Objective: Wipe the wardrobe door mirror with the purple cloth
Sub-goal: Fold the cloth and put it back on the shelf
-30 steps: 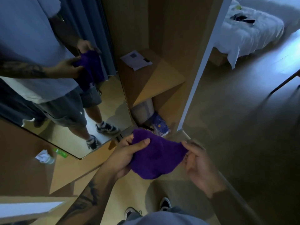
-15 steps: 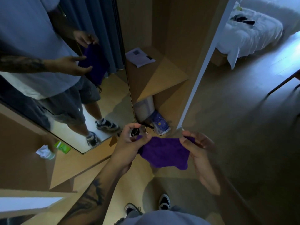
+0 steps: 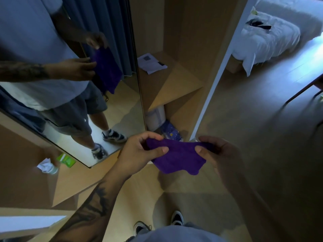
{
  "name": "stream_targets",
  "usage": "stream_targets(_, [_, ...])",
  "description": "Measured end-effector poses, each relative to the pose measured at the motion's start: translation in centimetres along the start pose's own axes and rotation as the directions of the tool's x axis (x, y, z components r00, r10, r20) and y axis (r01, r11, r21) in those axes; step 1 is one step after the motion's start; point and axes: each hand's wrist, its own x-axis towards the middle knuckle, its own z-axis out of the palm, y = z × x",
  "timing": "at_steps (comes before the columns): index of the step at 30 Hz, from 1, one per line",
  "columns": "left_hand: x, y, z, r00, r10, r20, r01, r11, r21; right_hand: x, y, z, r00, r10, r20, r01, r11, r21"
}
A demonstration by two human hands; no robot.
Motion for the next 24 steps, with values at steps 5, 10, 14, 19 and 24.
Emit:
stream_targets(5, [0.7, -0.4, -1.1, 0.992, 0.097, 0.08, -0.125, 0.844, 0.522, 0.5, 0.7, 0.1, 0.973, -0.171, 0.158, 0.229, 0.824, -0.518])
stream_targets(10, [0.9, 0.1, -1.4, 0.967, 0.24, 0.086, -0.231, 0.682, 0.694, 1.0, -1.0, 0.1, 0.953, -0.139, 0.27, 0.293, 0.65, -0.701])
stream_targets(14, [0.9, 0.6, -2.4, 0.976, 0.216, -0.006, -0.188, 0.865, 0.466, 1.9, -1.0, -0.3, 0.959, -0.144, 0.245, 0.221, 0.919, -0.326])
stream_targets(19, [0.3, 1.3, -1.9, 0.984, 0.179, -0.022, -0.173, 0.973, 0.155, 1.5, -1.5, 2.1, 0.979, -0.109, 0.175, 0.09, 0.99, 0.113])
stream_targets(24, [0.5, 1.2, -0.5, 0.992, -0.022, -0.125, -0.006, 0.976, -0.219, 1.3, -1.4, 4.0, 0.999, -0.003, -0.039, 0.004, 0.999, 0.032])
